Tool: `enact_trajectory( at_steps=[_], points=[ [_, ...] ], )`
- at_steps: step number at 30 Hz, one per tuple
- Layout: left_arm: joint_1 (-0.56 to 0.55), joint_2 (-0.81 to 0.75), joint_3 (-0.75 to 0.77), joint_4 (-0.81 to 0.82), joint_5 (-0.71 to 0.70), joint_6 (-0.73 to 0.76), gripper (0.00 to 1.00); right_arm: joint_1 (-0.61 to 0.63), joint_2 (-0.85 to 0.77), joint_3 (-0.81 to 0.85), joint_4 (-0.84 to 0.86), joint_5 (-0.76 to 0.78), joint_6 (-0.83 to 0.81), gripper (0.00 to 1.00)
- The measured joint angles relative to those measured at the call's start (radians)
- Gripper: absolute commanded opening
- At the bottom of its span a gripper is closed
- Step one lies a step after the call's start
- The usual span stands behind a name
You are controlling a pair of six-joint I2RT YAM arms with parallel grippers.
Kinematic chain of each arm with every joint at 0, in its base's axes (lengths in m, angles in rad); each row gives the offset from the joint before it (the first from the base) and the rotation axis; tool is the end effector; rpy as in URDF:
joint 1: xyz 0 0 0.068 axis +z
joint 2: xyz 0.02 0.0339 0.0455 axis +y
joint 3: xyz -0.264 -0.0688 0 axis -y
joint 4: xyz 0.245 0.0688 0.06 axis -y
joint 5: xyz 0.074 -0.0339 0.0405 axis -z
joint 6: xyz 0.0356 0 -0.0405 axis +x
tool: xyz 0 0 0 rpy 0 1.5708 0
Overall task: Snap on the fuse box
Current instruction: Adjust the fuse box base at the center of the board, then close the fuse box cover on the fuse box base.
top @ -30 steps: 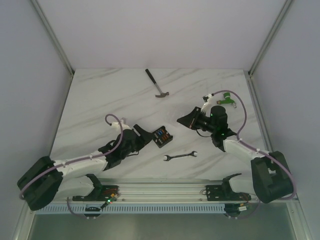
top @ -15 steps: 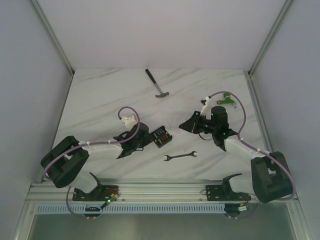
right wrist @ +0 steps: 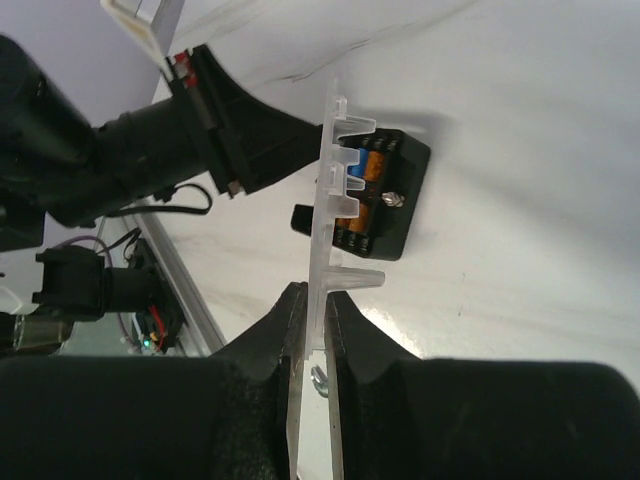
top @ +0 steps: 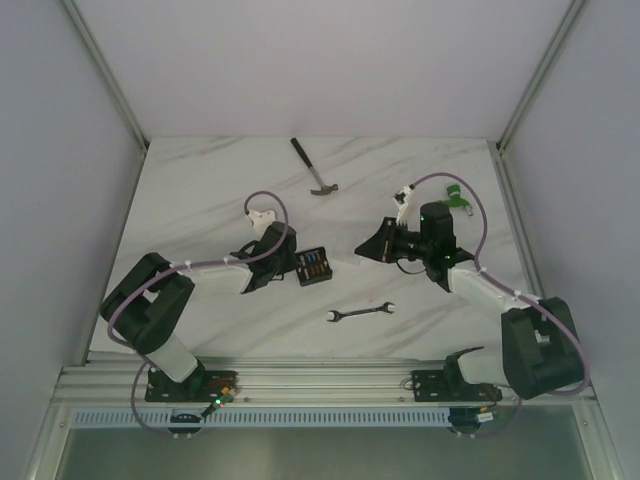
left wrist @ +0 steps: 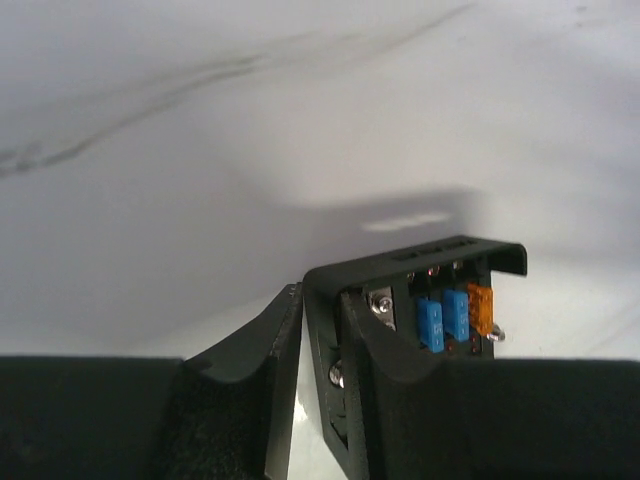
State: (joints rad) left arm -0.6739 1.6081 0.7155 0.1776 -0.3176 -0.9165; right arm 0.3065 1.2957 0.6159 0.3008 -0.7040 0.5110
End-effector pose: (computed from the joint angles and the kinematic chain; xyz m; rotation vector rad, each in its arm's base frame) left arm 0.2505 -0.1858 0.1535 -0.4419 2.2468 -0.4876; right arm 0.2509 0.1036 0.2228 -0.2904 2.0335 1.2090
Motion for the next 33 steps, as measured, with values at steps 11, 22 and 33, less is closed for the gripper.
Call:
enact_trajectory(
  at_steps=[11,22,33],
  points=[
    [0.069,0.119,0.145,0.022,0.182,0.357,0.29,0.007,0.139,0.093,-0.04,-0.161,-0.037,0.0],
    [0.133,-0.019,0.08,0.051,0.25,0.376,0.65,0.056,0.305,0.158,0.031,-0.226,0.034,0.0],
    [0.175,-0.168,-0.004,0.054,0.254,0.273,0.9,0.105,0.461,0.171,0.232,-0.208,0.226,0.0]
  ],
)
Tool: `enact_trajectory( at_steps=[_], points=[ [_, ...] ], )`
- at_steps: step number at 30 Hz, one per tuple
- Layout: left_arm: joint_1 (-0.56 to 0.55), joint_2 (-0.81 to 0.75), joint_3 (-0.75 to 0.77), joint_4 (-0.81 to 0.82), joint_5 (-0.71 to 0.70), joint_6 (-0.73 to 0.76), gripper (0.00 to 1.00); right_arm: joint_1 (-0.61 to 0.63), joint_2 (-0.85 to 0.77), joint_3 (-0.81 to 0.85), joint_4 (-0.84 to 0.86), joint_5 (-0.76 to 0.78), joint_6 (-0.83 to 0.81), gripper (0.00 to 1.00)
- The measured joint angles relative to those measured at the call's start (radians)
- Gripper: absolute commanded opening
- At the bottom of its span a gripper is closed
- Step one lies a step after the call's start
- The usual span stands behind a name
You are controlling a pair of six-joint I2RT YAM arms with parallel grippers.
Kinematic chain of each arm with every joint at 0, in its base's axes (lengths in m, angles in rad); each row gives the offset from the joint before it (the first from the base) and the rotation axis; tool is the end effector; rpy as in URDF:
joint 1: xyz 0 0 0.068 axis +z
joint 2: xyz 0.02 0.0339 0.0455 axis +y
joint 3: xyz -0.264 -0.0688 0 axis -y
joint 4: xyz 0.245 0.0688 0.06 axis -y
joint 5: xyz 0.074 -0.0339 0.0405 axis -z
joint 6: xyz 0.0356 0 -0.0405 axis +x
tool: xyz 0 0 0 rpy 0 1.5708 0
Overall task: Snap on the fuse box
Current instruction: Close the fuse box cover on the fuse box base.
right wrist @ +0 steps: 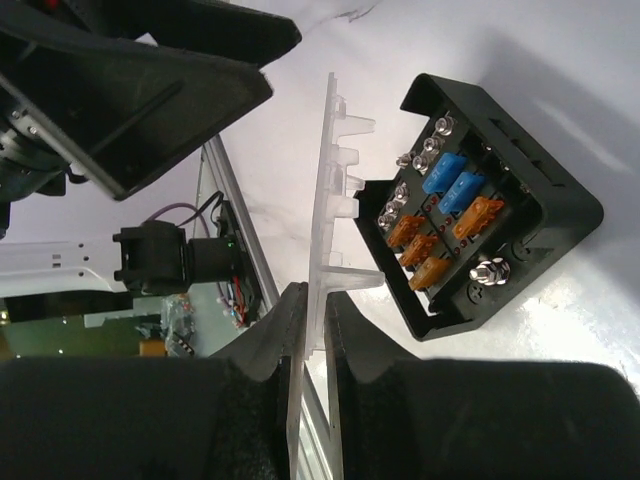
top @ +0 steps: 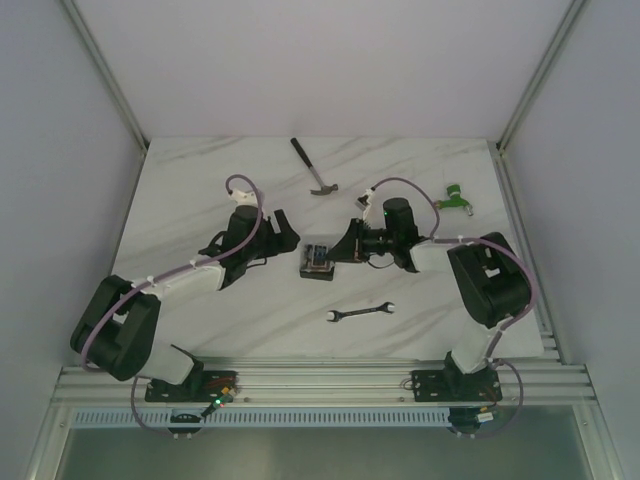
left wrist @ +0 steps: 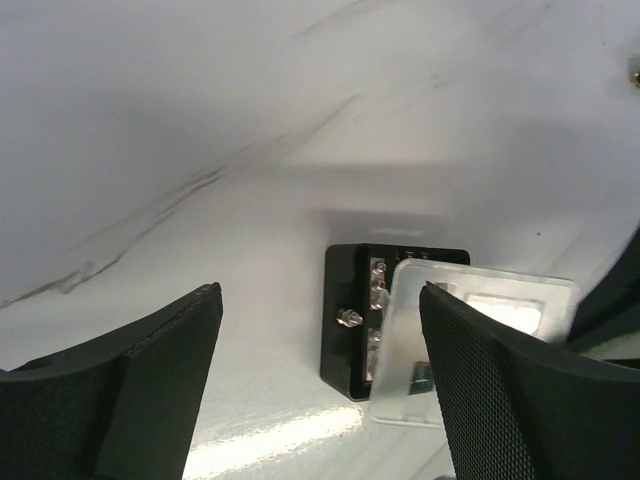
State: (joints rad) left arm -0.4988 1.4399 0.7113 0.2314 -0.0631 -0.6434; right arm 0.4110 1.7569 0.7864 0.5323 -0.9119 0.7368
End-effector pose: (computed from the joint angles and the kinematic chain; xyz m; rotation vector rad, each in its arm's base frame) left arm 0.2685 -0.1437 0.2046 -0.1937 2.1204 -0.6283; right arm 0.3036 0.1630 0.1640 -0.3077 2.1938 1.6009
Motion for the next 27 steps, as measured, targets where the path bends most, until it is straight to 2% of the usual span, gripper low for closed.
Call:
enact_trajectory(
  at_steps=[8,13,23,27],
  points=[
    [-0.001,0.021,0.0,0.007,0.083,-0.03,0.89,0.006,0.045,0.0,0.072,0.039,0.082,0.0],
    [-0.008,0.067,0.0,0.009,0.13,-0.037,0.86,0.006,0.08,0.0,0.101,0.045,0.11,0.05],
    [-0.038,0.135,0.026,0.01,0.188,-0.037,0.77,0.006,0.098,-0.022,0.099,0.048,0.122,0.36],
    [-0.044,0.142,0.032,0.009,0.199,-0.037,0.72,0.006,0.097,-0.023,0.043,0.064,0.089,0.42]
  ],
)
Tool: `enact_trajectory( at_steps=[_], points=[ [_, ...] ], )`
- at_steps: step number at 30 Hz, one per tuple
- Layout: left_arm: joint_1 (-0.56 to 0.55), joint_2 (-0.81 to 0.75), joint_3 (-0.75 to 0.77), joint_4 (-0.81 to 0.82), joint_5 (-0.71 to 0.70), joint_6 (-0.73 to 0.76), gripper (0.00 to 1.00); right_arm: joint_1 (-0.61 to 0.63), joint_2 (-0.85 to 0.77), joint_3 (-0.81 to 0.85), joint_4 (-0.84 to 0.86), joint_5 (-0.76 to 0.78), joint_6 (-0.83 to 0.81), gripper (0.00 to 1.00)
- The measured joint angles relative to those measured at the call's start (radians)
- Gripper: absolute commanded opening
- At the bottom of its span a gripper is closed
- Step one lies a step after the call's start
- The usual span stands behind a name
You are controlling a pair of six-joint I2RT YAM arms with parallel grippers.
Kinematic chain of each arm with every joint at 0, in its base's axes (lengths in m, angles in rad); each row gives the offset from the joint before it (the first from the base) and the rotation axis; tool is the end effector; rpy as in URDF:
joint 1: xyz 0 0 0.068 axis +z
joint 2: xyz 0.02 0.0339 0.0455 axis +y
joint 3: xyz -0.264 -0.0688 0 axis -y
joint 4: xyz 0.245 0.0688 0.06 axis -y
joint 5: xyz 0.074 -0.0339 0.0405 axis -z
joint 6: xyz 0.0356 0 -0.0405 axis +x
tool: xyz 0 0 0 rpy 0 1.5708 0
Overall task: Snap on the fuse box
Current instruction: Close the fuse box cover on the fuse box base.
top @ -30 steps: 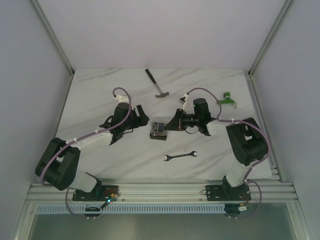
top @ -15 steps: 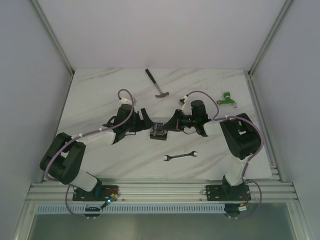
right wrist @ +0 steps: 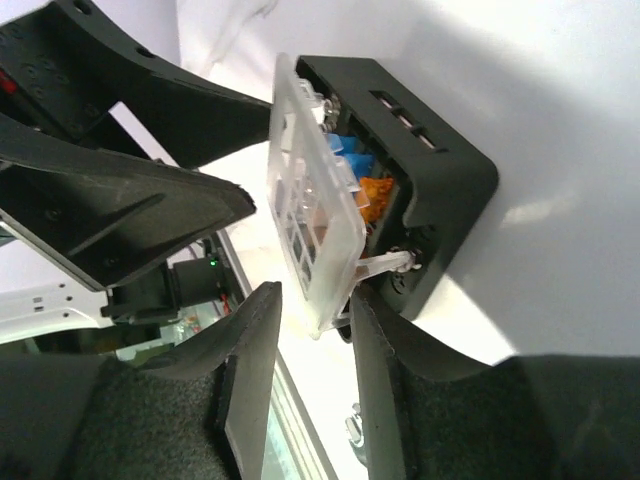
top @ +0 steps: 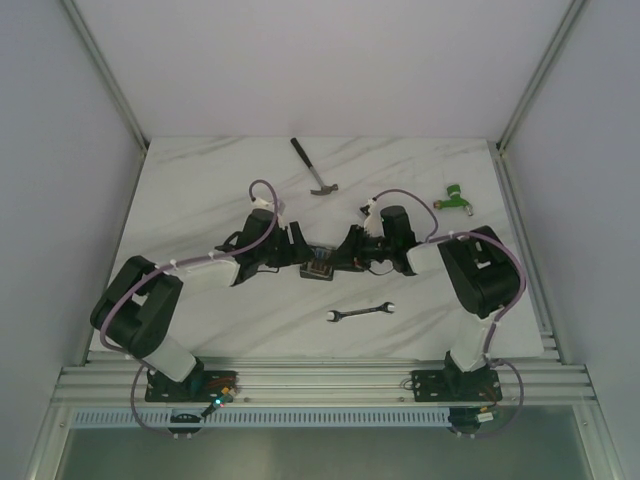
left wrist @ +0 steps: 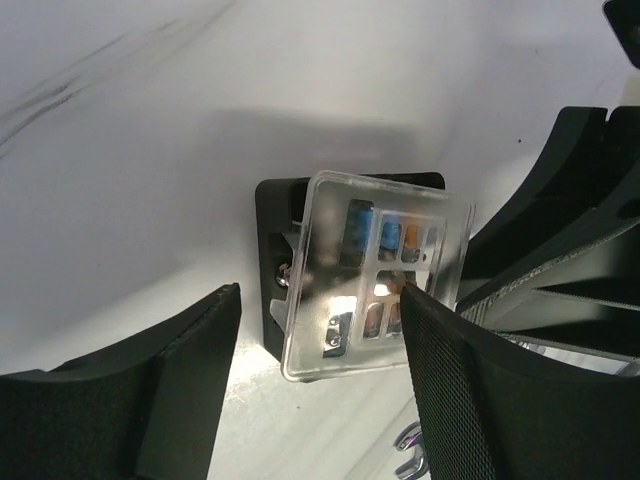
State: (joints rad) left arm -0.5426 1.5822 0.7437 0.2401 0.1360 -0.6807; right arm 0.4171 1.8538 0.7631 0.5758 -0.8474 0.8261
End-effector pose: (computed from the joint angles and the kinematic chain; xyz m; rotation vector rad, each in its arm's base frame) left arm 0.2730 -0.1703 0.1739 -0.0757 2.2882 -0.8219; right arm 0.3046 0.1642 0.1294 -0.1221 2.3147 1.5832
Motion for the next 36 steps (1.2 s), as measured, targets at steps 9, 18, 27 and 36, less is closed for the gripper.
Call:
enact_trajectory(
  at_steps=[9,18,27,36],
  points=[
    [-0.006,0.021,0.007,-0.005,0.01,0.0,0.72,0.0,-0.079,0.002,-0.179,0.083,-0.111,0.45],
    [-0.033,0.025,0.026,-0.034,-0.001,-0.026,0.73,0.002,-0.135,0.04,-0.301,0.177,-0.185,0.52],
    [-0.047,0.027,0.061,-0.093,-0.034,-0.054,0.73,0.039,-0.13,0.084,-0.323,0.215,-0.19,0.4],
    [-0.063,0.028,0.098,-0.147,-0.055,-0.056,0.73,0.035,-0.1,0.138,-0.332,0.253,-0.191,0.33]
  ],
)
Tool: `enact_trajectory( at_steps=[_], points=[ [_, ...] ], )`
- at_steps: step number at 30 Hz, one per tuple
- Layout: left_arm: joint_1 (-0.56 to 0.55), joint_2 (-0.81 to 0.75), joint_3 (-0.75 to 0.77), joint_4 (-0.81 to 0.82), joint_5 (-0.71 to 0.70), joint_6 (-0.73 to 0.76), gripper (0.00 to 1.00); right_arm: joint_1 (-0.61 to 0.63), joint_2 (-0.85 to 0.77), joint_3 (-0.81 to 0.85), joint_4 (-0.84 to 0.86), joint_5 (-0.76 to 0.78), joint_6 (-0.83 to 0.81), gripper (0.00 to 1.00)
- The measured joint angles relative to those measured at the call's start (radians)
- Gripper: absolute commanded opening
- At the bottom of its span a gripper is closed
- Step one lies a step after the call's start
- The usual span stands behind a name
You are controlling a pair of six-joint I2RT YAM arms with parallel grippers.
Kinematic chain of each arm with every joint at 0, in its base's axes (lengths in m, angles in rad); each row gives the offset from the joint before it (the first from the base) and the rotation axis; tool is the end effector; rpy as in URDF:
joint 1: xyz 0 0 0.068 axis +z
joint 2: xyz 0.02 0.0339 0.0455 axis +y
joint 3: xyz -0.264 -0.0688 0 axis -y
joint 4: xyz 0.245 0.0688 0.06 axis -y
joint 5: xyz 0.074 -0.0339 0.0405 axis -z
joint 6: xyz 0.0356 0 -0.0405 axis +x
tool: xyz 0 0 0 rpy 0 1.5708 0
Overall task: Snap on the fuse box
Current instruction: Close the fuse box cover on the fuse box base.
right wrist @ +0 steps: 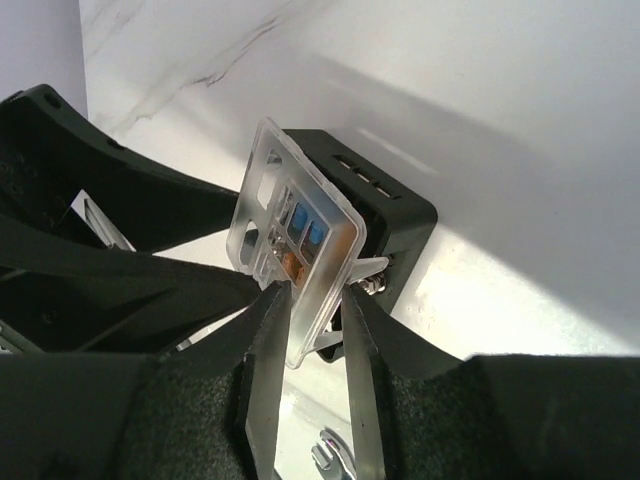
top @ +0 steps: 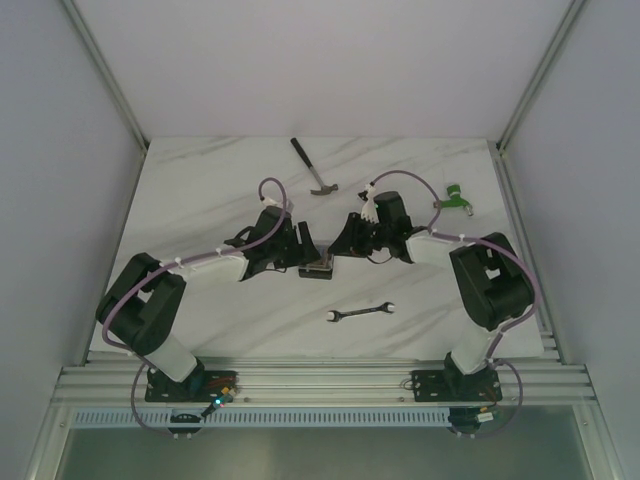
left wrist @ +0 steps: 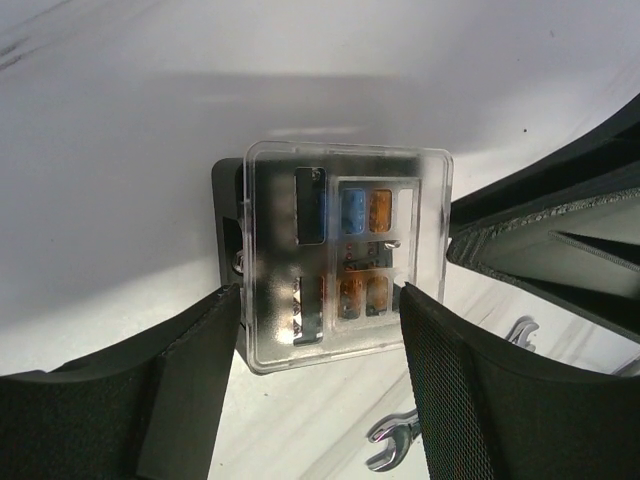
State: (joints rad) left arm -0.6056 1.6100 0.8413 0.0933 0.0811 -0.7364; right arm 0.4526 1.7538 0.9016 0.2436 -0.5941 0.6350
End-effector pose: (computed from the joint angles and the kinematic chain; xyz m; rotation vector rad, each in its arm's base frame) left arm 0.2726 -0.1923 0.1817 -0.1089 2.3699 -0.7836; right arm 0.3145 0.1751 0.1690 -0.1575 2.3387 1.2315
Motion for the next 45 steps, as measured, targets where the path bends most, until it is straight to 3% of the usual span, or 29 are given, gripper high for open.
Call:
enact_trajectory(
  at_steps=[18,23,31,45],
  points=[
    [-0.016,0.003,0.022,-0.053,-0.076,0.0,0.76,0.01,0.036,0.018,-0.024,0.02,-0.019,0.44],
    [-0.017,0.004,0.022,-0.057,-0.079,-0.004,0.73,0.021,0.036,0.019,-0.046,0.034,-0.038,0.37],
    [-0.043,0.005,0.021,-0.069,-0.082,-0.003,0.58,0.03,0.036,0.041,-0.08,0.061,-0.063,0.31],
    [-0.058,-0.023,-0.002,-0.077,-0.102,-0.003,0.61,0.051,0.026,0.057,-0.116,0.094,-0.109,0.3]
  ],
)
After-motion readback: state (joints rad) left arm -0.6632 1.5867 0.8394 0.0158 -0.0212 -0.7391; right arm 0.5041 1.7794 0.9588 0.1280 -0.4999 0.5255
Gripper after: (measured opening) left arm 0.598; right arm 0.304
